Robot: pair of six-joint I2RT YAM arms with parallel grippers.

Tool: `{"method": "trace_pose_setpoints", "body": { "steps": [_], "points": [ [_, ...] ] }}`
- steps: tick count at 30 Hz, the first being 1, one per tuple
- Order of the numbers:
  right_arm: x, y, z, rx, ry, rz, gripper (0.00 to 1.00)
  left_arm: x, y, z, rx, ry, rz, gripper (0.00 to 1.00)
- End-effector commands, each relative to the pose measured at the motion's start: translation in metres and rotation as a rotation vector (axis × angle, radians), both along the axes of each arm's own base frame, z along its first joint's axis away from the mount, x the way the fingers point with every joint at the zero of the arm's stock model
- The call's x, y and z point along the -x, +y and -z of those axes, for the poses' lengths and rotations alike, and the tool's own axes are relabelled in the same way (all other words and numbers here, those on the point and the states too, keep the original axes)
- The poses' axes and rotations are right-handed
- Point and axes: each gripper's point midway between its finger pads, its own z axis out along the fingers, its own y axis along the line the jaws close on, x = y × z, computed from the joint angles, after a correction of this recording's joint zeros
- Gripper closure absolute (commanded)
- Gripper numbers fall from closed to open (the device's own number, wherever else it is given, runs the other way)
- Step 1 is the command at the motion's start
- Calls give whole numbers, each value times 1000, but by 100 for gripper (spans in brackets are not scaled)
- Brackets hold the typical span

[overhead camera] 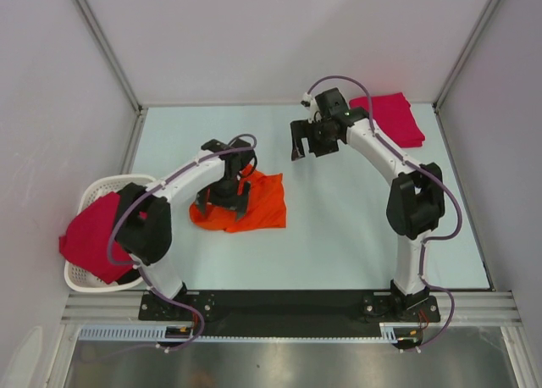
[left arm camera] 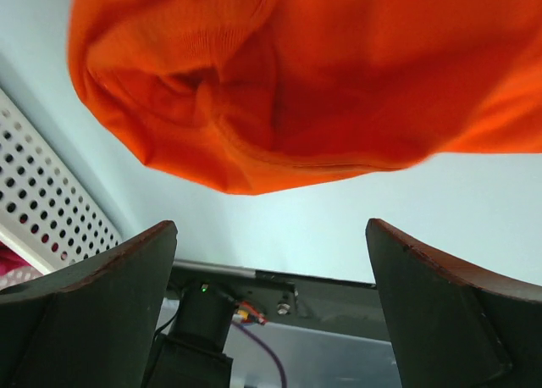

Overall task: Fold and stack the t-shirts
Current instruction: Flatten out the tshirt

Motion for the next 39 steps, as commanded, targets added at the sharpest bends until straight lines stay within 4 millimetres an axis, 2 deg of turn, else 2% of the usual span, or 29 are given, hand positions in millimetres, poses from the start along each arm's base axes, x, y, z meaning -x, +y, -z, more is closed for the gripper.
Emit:
{"method": "trace_pose_setpoints", "body": {
  "steps": [1,3,9,13,15,17,18,19,22,24,25,27,28,29,30,31,32,34,35,36,37,38,39],
  "points": [
    [-13,-7,-15,11,-44,11,8,10,8,15,-13,18,-9,0],
    [-14,-10,-16,10,-46,13,8,8,5,22,-3,16,-1,0],
    [-18,-18,-17,15,-50,25,8,-4,-3,24,13,0,23,0],
    [-15,-18,-15,9,-37,20,8,-6,-1,45,-21,37,44,1],
    [-14,-16,-13,9,-33,18,8,-9,-3,53,-22,47,50,7],
    [-14,-16,-13,6,-32,16,8,-14,-5,57,-26,46,63,39],
    [-14,-16,-14,6,-34,16,8,-16,-4,57,-30,41,65,63],
    [-14,-16,-14,6,-37,13,8,-18,-4,56,-39,41,65,100],
    [-15,-18,-14,14,-39,17,8,-30,-11,46,-23,8,68,100],
    [-15,-20,-14,17,-42,17,8,-38,-21,26,15,-21,76,100],
    [-15,-22,-11,24,-34,23,8,-59,-37,-6,75,-116,89,100],
    [-18,-28,-8,29,-27,44,8,-74,-51,-46,116,-193,104,100],
    [-21,-36,-5,35,-19,62,8,-89,-69,-87,166,-268,125,100],
    [-24,-43,-5,42,-21,82,8,-95,-81,-106,205,-301,139,100],
    [-28,-50,-6,44,-24,102,8,-94,-104,-121,330,-300,136,100],
    [-35,-66,-9,40,-29,142,8,-98,-123,-152,434,-367,157,100],
    [-41,-77,-11,48,-35,178,8,-99,-133,-168,471,-392,162,100],
    [-48,-100,-15,60,-45,236,8,-87,-182,-209,636,-430,243,100],
    [-54,-125,-19,77,-56,299,8,-78,-198,-220,701,-419,281,100],
    [-56,-140,-20,91,-57,336,9,-68,-217,-223,750,-394,311,100],
    [-57,-154,-21,106,-56,366,8,-56,-233,-238,837,-377,365,100],
    [-60,-183,-27,123,-70,431,9,-48,-242,-241,869,-367,403,100],
    [-58,-197,-26,131,-66,460,8,-36,-253,-245,901,-354,445,100]
  ]
}}
